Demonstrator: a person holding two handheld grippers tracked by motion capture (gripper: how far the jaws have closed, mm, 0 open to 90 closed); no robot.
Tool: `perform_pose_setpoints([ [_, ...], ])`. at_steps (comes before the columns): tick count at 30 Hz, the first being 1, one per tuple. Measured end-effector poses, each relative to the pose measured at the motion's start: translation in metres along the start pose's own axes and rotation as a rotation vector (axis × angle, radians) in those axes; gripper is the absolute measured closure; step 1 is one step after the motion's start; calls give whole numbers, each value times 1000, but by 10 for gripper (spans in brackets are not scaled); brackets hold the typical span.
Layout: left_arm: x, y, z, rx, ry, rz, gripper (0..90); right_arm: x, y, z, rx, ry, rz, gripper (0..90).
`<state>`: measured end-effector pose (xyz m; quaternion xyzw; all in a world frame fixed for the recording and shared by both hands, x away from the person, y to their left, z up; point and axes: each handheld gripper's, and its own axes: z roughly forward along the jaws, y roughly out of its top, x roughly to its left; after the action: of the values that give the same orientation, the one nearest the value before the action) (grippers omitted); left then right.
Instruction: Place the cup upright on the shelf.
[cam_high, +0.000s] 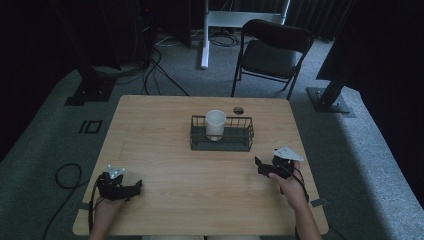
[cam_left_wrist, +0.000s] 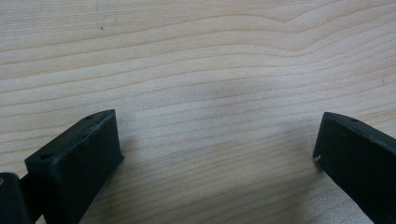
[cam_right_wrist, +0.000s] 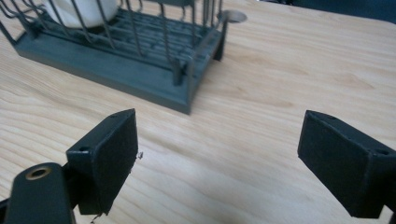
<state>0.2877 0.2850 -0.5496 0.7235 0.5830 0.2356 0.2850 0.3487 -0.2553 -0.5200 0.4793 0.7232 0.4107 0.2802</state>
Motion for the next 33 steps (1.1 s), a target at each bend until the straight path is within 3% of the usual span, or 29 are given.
perform_pose_setpoints([
  [14, 0, 0, 0, 0, 0, 0, 10, -17, -21, -14, 80, -70, 38, 120],
  [17, 0, 0, 0, 0, 0, 0, 9, -21, -28, -17, 119, -87, 58, 120],
  [28, 0, 0, 0, 0, 0, 0, 9, -26, -42, -24, 171, -95, 97, 120],
  [33, 0, 0, 0, 0, 0, 0, 10, -26, -46, -30, 197, -104, 93, 118],
])
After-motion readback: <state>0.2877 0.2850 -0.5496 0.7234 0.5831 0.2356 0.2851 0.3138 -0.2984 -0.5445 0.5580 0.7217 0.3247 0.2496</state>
